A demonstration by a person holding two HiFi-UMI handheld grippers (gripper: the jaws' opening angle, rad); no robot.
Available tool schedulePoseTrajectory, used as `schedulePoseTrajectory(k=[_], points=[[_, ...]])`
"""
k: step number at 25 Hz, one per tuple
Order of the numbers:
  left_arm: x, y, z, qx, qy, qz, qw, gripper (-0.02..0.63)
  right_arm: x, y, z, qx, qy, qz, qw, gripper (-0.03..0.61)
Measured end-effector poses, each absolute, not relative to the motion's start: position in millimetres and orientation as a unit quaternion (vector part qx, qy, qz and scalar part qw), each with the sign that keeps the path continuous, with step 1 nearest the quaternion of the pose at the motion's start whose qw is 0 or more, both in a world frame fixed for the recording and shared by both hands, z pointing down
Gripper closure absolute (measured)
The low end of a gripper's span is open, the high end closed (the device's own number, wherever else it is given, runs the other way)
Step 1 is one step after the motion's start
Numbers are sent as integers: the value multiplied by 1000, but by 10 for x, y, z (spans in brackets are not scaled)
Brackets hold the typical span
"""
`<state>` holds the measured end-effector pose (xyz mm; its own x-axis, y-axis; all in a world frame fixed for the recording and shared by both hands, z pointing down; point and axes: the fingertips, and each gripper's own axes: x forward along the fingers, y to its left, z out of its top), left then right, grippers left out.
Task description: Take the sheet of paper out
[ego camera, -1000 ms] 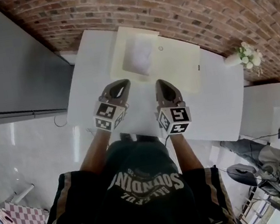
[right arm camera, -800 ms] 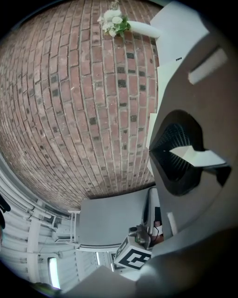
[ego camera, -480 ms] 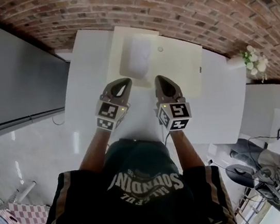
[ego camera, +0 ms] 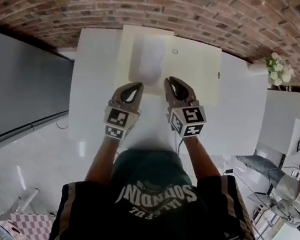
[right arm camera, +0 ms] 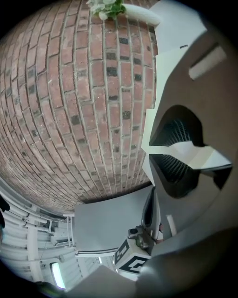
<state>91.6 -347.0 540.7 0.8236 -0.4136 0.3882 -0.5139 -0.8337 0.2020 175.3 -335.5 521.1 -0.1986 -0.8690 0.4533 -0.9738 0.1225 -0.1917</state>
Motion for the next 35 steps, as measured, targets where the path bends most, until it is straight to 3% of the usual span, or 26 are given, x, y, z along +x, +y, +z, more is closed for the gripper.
schedulePoseTrajectory(k=[7, 15, 20, 35], points=[[964, -3509, 5522, 939, -245, 174, 166, 603, 1765, -3500, 5388, 599, -749, 251, 131, 488], [967, -3519, 5610, 934, -252, 183, 177, 603, 1801, -3625, 5575, 589, -747, 272, 145, 484], [891, -3524, 5697, 927, -264, 191, 187, 603, 1828, -3717, 5882, 567, -740, 313, 183, 451], [618, -3518, 5918, 905, -300, 217, 212, 603, 2018, -3986, 6553, 530, -716, 364, 270, 439]])
